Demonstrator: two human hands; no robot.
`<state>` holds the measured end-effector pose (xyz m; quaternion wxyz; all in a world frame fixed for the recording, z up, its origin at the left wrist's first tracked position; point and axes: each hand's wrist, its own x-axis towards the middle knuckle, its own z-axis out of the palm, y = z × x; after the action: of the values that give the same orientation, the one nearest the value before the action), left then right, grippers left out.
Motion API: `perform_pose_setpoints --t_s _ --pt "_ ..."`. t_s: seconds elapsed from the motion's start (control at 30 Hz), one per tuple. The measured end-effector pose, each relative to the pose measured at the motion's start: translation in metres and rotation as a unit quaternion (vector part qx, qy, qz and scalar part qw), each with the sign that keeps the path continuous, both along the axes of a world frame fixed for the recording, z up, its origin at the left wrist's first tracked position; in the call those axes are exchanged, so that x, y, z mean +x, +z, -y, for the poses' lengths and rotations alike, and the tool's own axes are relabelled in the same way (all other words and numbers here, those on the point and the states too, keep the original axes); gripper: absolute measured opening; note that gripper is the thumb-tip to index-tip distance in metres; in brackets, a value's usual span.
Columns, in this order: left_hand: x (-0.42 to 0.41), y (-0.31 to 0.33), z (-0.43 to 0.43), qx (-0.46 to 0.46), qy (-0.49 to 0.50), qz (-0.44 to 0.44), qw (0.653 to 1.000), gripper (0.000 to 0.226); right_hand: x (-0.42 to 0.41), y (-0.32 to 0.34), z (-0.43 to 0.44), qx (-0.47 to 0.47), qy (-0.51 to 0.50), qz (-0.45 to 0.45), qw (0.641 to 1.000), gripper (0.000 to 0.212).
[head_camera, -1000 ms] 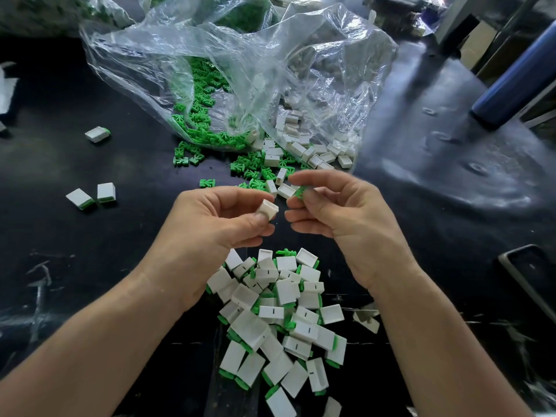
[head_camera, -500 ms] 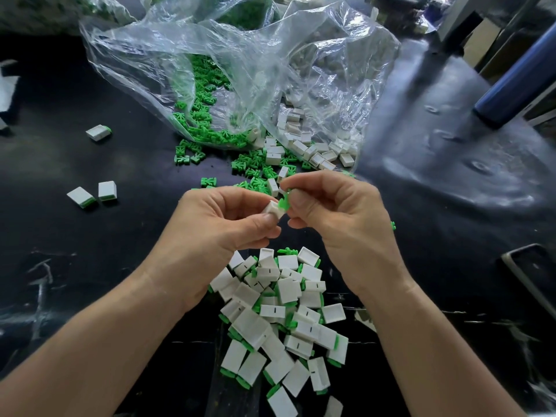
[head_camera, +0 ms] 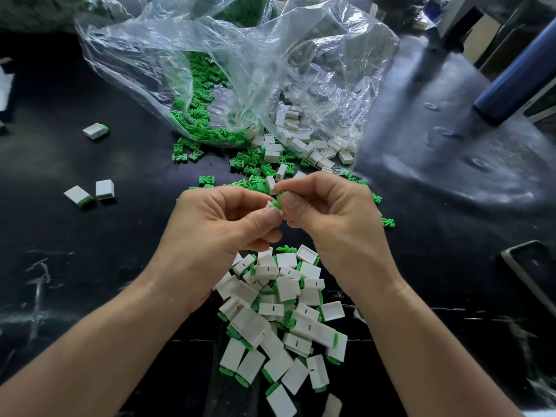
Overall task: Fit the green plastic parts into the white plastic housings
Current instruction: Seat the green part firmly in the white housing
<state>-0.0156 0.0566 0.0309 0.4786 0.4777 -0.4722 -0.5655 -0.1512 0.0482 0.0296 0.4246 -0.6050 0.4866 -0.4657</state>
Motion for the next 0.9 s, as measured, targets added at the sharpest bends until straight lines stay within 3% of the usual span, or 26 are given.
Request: perform_pose_setpoints --t_s 0.2,0.4,0.6,0.77,0.9 --pt "-0.001 0.000 -0.002 -0.036 -0.005 0.050 0.998 0.004 -0.001 0.003 -0.002 -0.015 0.018 -0.023 0.999 0.025" --pt "0.000 0.002 -0.005 -0.103 0.000 0.121 0.987 0.008 -0.004 0.008 -0.002 -0.014 0.049 -0.025 0.998 0.027" --pt "0.001 0.002 -0.005 -0.121 -0.005 0.143 0.982 0.006 -0.004 0.006 -0.003 -0.045 0.040 -0.069 0.996 0.011" --pt "0.000 0.002 -0.002 -0.091 0.009 0.052 0.994 0.015 -0.005 0.009 -0.004 -0.025 0.054 -0.001 0.998 0.013" --pt "0.001 0.002 -0.003 -0.125 -0.008 0.049 0.991 0.019 -0.006 0.009 -0.004 0.061 0.071 0.099 0.991 0.014"
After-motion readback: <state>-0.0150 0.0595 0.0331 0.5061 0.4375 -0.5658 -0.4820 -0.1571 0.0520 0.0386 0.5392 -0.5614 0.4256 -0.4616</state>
